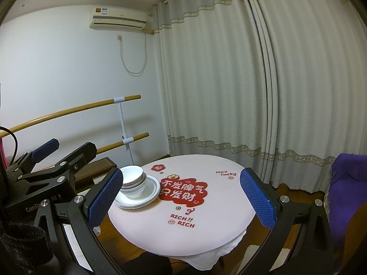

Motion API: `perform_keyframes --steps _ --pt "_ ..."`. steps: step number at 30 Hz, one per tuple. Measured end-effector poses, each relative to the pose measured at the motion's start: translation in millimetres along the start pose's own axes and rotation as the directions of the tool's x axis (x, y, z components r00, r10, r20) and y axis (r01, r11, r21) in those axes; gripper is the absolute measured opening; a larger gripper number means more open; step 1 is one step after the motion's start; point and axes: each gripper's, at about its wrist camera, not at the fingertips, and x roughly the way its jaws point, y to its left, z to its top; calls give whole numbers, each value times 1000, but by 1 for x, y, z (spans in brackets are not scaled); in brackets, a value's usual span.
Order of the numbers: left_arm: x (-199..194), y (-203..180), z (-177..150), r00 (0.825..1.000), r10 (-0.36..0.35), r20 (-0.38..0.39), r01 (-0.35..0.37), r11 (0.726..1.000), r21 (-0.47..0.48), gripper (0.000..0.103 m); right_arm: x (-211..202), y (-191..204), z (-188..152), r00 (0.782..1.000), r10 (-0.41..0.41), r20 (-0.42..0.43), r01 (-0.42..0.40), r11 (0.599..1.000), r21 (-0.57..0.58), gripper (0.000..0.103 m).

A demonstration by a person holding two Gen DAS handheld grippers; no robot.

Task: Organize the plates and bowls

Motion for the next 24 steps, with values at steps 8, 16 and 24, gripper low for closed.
perform_keyframes --steps 8,16,24 --pt "0 3 -4 1000 3 7 -3 1000 -3 102 0 0 0 1000 2 2 -2 1000 0 103" --pt "0 3 -9 1000 5 11 -5 1000 -5 102 0 0 1 1000 4 2 -4 1000 1 103" --pt "0 3 -10 1000 8 11 -8 1000 -6 102 -1 0 1 1000 5 0 -5 1000 3 103"
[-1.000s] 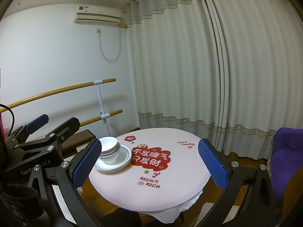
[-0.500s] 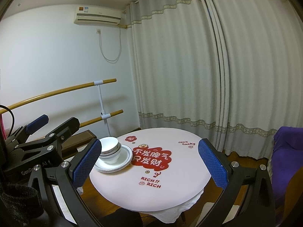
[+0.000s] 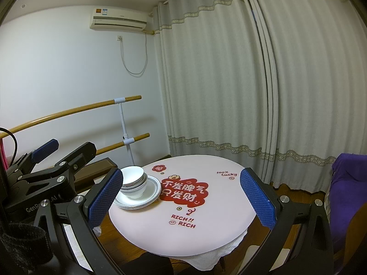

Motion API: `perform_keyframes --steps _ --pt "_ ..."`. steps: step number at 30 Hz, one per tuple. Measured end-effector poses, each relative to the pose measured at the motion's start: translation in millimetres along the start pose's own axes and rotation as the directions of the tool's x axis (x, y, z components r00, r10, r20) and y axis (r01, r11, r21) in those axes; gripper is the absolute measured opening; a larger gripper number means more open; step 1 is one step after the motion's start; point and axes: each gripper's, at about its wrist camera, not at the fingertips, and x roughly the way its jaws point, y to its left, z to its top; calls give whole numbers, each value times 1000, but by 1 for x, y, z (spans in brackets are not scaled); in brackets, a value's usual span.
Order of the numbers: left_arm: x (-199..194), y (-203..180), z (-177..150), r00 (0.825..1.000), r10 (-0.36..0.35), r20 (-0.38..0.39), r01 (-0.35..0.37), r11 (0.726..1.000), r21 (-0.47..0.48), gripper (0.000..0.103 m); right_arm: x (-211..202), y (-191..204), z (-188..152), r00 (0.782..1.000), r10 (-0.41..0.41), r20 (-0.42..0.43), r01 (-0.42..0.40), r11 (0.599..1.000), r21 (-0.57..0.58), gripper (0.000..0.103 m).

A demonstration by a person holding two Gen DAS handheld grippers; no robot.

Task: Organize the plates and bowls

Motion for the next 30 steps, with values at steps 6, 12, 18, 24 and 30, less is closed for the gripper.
perform_keyframes --steps 6,12,18,24,30 --pt "-1 -1 0 1000 1 1 -1 1000 1 102 0 0 0 1000 -1 1 1 1000 -1 103" --pt "0 -1 0 1000 2 2 -2 1000 2 102 -1 1 0 1000 0 2 0 1000 0 103" --pt "-1 -2 -1 1000 4 7 -4 1000 2 102 0 0 0 1000 -1 3 1 1000 -1 103" --pt "-3 -2 -1 1000 8 14 -9 1000 3 102 0 1 1 1000 -1 4 1 1000 -1 103" --pt "-4 -4 -2 1000 12 20 -13 1000 5 102 2 1 2 1000 -1 7 1 1000 -3 103"
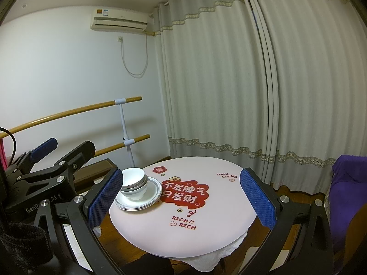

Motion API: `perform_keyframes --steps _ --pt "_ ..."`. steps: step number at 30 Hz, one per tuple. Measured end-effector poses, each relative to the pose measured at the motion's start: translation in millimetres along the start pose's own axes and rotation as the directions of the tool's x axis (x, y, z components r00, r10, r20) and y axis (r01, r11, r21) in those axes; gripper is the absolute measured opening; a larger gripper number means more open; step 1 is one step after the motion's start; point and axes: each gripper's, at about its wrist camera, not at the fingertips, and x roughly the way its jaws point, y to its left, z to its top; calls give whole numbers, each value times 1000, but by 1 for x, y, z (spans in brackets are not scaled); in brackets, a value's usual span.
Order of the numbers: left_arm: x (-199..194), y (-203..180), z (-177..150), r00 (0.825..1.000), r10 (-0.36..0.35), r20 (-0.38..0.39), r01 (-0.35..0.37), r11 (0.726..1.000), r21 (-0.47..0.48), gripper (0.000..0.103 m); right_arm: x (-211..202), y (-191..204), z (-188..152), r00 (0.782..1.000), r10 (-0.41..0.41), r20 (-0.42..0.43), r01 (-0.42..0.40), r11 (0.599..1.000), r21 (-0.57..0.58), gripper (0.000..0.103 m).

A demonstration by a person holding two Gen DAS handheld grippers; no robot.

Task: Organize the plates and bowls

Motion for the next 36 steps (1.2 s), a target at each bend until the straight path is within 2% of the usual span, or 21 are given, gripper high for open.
perform_keyframes --steps 36 --pt "-2 -1 -2 1000 4 2 -4 1000 1 102 1 4 -3 1000 2 -2 -2 1000 3 103"
